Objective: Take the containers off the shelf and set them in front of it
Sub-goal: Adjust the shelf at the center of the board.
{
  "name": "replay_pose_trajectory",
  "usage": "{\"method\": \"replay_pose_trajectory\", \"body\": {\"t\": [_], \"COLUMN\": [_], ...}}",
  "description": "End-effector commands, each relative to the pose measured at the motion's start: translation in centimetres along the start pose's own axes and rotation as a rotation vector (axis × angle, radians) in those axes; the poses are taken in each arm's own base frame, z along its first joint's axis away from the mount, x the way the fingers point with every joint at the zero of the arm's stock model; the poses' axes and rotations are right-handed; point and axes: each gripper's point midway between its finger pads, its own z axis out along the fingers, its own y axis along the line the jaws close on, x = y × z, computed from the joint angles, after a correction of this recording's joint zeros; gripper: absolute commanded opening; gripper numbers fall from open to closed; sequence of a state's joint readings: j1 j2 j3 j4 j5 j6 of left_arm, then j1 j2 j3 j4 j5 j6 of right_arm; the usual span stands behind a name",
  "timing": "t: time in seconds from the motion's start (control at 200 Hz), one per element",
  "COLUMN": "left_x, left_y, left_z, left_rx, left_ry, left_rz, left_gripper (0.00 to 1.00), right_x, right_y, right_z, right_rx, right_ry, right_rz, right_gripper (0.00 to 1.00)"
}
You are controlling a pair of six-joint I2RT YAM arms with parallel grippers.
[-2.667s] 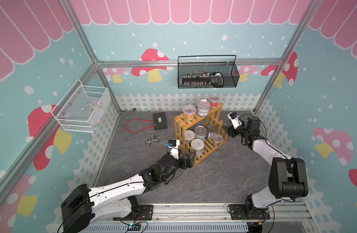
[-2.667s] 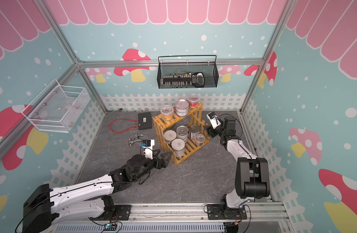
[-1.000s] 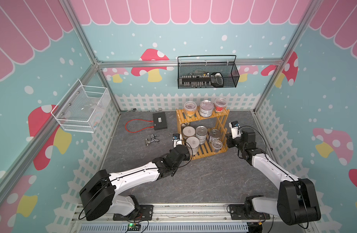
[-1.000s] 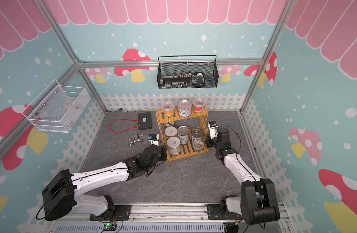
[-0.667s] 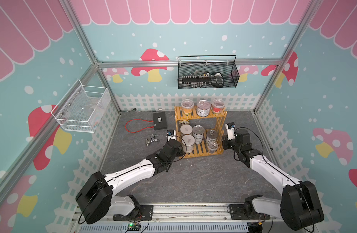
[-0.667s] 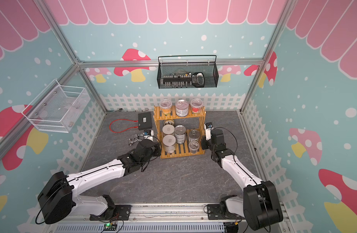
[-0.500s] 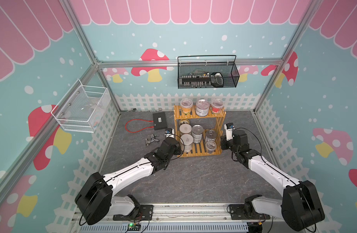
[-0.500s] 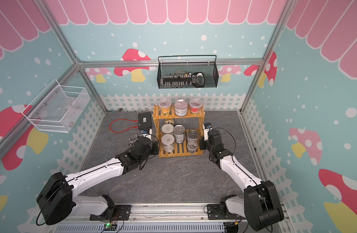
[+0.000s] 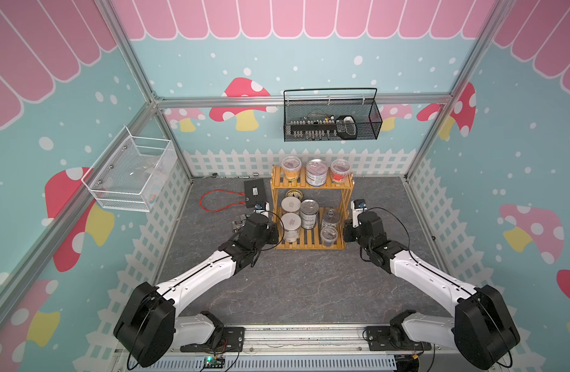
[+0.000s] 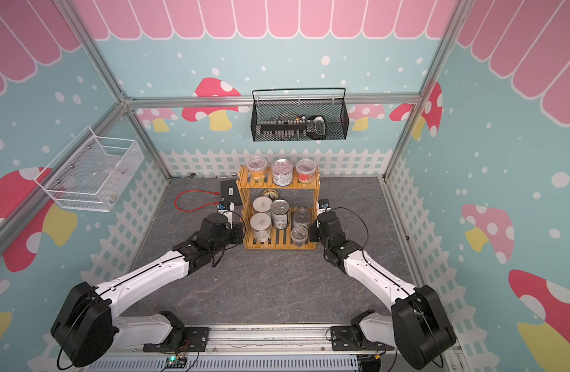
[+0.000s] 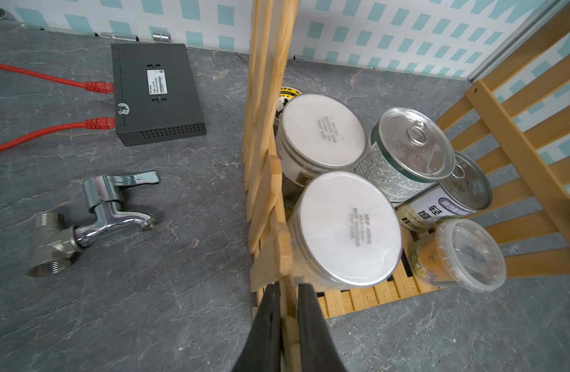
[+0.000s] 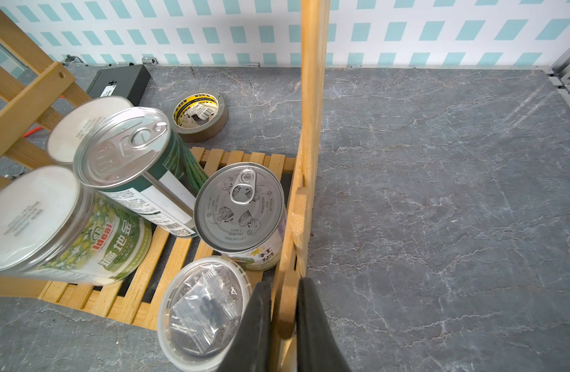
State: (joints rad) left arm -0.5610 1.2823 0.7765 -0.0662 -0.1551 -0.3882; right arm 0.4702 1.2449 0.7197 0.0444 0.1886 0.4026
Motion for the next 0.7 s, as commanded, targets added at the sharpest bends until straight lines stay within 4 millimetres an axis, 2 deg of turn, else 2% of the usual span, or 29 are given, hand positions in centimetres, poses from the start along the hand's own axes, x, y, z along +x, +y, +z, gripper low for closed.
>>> {"method": "replay_pose_trajectory", "body": {"t": [0.0,0.21,0.44,0.585,0.696], "left_x": [0.2,-0.6,-1.4,-2.1,-2.9], "left_y": [-2.8,-2.1,-2.6,-3.0,-3.2], "left_z": [0.0,0.0,-0.2,-0.6,-1.2], "left_rx": [0.16,0.151,0.175,0.188,0.194], "left_ry": [0.023,0.008,-0.003,-0.02,-0.043], "left_rz": [0.02,0.005,-0.001,0.0,-0.003], "left_gripper": [0.0,0.0,0.0,0.09,0.21], "right_x": [-0.5,-0.9,-1.5,-2.0,-2.6], "right_y": [8.9,8.5,6.6,6.3,5.9], "right_z": [-2.2,-1.8,-0.8,-0.8,-1.1], "right_rx": [-0.393,-0.357,-0.236,-0.212,-0.188], "right_ry": [0.009,0.0,-0.028,-0.041,-0.054], "right_rz": [-0.09,-0.085,-0.109,-0.115,-0.118], "right_gripper": [0.13,0.14,0.16,0.24,0.29]}}
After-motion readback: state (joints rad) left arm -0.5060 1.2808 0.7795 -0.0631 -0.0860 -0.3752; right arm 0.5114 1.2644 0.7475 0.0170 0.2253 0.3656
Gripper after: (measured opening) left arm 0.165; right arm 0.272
